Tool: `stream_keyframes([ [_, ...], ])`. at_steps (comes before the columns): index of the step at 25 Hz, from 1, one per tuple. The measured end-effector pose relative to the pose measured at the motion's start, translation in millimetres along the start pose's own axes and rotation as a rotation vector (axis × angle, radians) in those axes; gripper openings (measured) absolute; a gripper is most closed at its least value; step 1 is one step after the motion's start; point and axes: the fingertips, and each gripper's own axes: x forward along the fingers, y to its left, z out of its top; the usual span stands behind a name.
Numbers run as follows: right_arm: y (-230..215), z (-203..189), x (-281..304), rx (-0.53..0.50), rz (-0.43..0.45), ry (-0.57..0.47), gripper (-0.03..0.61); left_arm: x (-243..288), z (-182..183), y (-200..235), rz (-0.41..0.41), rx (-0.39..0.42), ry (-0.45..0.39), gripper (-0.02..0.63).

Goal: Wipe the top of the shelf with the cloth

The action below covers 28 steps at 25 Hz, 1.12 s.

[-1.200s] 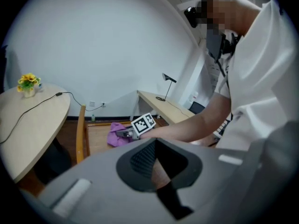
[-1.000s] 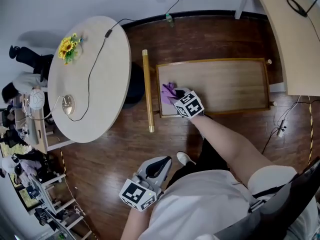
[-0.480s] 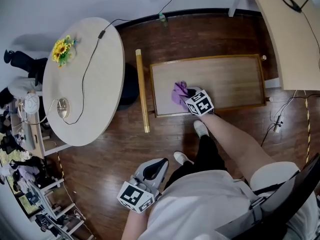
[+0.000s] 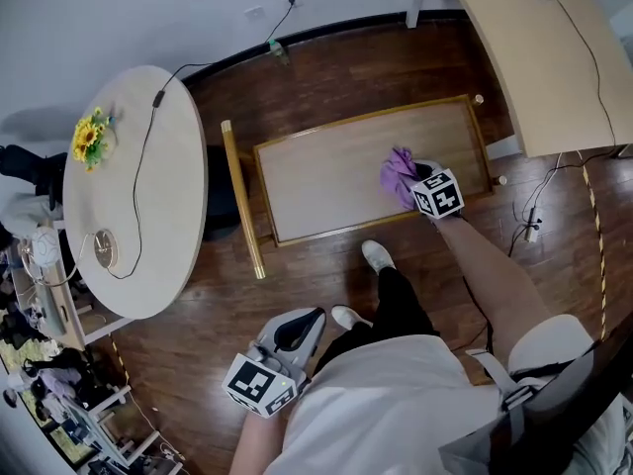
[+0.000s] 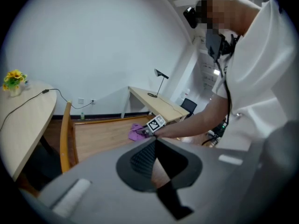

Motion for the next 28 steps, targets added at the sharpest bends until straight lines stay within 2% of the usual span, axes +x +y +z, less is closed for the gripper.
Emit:
stream_keyframes([
  [9, -127, -36, -75, 0.010, -0.235, 0.077, 0.095, 31, 9, -14, -0.062, 0.026, 0.015, 0.017],
  [12, -146, -37, -91, -0.001, -0.290, 0.098, 0.095, 33, 11, -18, -0.065, 0.026, 0.013, 0.017],
  [15, -139, -24, -101, 0.008, -0.285, 0.063, 0.095, 33, 13, -22, -0.059, 0.023, 0.005, 0.017],
  [17, -117, -11, -99, -0.006, -0.240, 0.029, 0.095, 31, 14, -22, -0.050, 0.021, -0.004, 0.017],
  [20, -55, 3, -79, -0.029, -0.121, -0.013, 0.095, 23, 9, -19, -0.031, 0.016, -0.018, 0.017],
  [28, 190, 43, -7, -0.077, 0.288, -0.076, 0.095, -14, -11, -13, 0.031, -0.013, -0.044, 0.017],
])
